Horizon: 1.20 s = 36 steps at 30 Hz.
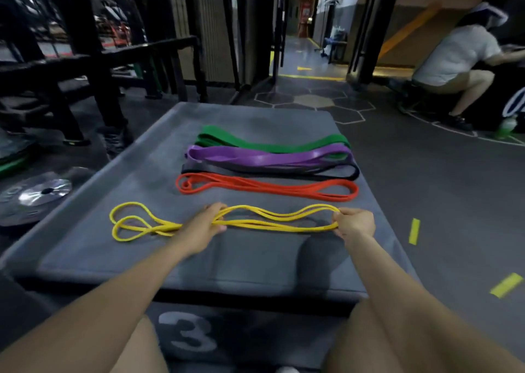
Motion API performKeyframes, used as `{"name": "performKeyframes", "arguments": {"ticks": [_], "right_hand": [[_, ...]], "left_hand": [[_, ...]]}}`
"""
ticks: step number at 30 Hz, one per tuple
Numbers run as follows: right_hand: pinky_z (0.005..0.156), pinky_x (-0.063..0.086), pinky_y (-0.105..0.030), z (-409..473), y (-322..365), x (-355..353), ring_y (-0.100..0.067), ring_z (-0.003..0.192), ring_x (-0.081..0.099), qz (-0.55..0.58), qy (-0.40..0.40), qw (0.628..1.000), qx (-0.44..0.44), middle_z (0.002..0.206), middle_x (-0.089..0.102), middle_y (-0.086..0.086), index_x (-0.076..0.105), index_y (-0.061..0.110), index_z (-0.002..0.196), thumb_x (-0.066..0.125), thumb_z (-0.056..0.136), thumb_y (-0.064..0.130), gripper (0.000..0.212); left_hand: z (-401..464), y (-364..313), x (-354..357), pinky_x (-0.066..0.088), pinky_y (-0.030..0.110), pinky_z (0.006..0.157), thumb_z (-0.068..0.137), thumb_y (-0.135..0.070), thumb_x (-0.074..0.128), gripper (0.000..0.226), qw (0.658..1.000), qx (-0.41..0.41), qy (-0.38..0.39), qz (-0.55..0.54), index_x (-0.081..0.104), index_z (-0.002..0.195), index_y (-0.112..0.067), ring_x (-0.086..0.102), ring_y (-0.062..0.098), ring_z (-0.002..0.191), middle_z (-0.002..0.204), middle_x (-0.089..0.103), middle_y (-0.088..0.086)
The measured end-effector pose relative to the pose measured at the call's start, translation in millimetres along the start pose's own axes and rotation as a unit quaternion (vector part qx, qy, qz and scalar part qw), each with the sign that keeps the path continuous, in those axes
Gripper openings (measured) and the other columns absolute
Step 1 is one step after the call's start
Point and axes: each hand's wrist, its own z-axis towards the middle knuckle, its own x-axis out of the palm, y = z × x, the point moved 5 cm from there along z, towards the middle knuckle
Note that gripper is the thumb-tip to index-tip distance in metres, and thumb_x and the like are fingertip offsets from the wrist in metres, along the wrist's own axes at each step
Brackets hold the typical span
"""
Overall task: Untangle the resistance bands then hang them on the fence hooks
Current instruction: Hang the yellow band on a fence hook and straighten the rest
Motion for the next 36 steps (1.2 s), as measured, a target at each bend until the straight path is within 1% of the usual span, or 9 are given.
{"name": "performKeyframes", "arguments": {"ticks": [6,10,13,15,17,20,23,29,36], "right_hand": [[0.079,0.043,-0.036,-8,5,-9,-0.037,0.111,0.052,-0.222,-0.019,0.974,-0.035,0.112,0.061,-0.023,0.065,-0.001,0.1,0.064,0.083,0.016,0.024],[0.096,0.033,-0.039,-45,47,5,-0.037,0.119,0.033,-0.303,-0.059,0.913,-0.267,0.127,0.043,-0.018,0.054,0.004,0.122,0.051,0.085,0.001,0.037],[0.095,0.031,-0.035,-85,75,50,-0.033,0.115,0.039,-0.281,0.036,0.861,-0.422,0.123,0.049,-0.015,0.055,0.005,0.124,0.049,0.08,-0.007,0.045],[0.097,0.03,-0.032,-102,80,94,-0.032,0.117,0.042,-0.315,0.151,0.814,-0.465,0.124,0.052,-0.013,0.056,0.007,0.124,0.054,0.082,-0.001,0.043],[0.102,0.029,-0.029,-112,76,135,-0.029,0.125,0.041,-0.358,0.254,0.769,-0.464,0.132,0.05,-0.011,0.054,0.009,0.127,0.058,0.085,0.006,0.043],[0.099,0.037,-0.034,-116,64,168,-0.031,0.12,0.049,-0.399,0.302,0.737,-0.455,0.125,0.057,-0.015,0.061,0.008,0.116,0.054,0.085,0.006,0.031],[0.086,0.046,-0.038,-116,56,175,-0.034,0.106,0.057,-0.419,0.299,0.724,-0.458,0.11,0.062,-0.015,0.064,0.01,0.101,0.052,0.082,0.004,0.023],[0.084,0.046,-0.038,-113,60,174,-0.035,0.103,0.057,-0.418,0.28,0.733,-0.459,0.107,0.062,-0.015,0.064,0.012,0.099,0.057,0.082,0.008,0.019],[0.083,0.046,-0.038,-129,64,172,-0.03,0.114,0.05,-0.49,0.227,0.667,-0.514,0.117,0.054,-0.011,0.06,0.009,0.113,0.041,0.093,0.006,0.028]], "left_hand": [[-4,7,5,0.032,0.016,0.087,0.086,-0.007,0.062,0.032,0.999,0.03,-0.032,-0.005,0.063,0.118,-0.005,0.056,0.024,0.102,0.103,0.055,0.007],[-1,9,8,0.034,0.019,0.086,0.087,-0.009,0.062,0.031,0.999,0.015,-0.045,0.012,0.065,0.117,-0.006,0.056,0.023,0.1,0.099,0.054,0.006],[3,9,12,0.032,0.018,0.08,0.087,-0.005,0.061,0.025,0.995,0.049,-0.045,0.07,0.066,0.111,-0.003,0.052,0.018,0.092,0.093,0.048,0.002],[4,4,11,0.04,0.02,0.069,0.09,0.001,0.052,0.013,0.994,0.032,-0.059,0.087,0.065,0.09,0.002,0.049,0.015,0.083,0.085,0.047,0.004],[3,4,7,0.047,0.017,0.056,0.091,0.007,0.039,0.024,0.994,-0.038,-0.104,0.006,0.046,0.072,-0.007,0.049,0.014,0.073,0.074,0.047,0.007],[0,5,8,0.047,0.029,0.07,0.091,0.005,0.041,0.02,0.996,-0.021,-0.082,0.006,0.05,0.076,-0.006,0.047,0.016,0.077,0.078,0.048,0.006],[0,6,6,0.047,0.041,0.085,0.088,0.003,0.05,0.013,0.999,0.004,-0.045,0.023,0.055,0.083,-0.008,0.05,0.018,0.085,0.086,0.049,0.008],[-2,8,-7,0.044,0.037,0.084,0.082,-0.007,0.062,0.022,0.999,0.02,-0.023,0.022,0.067,0.104,-0.007,0.058,0.032,0.099,0.103,0.059,0.015],[-14,18,-31,0.044,0.035,0.083,0.089,-0.03,0.055,0.024,0.978,-0.04,-0.028,0.201,0.064,0.111,-0.026,0.056,0.025,0.108,0.109,0.057,0.005]]}}
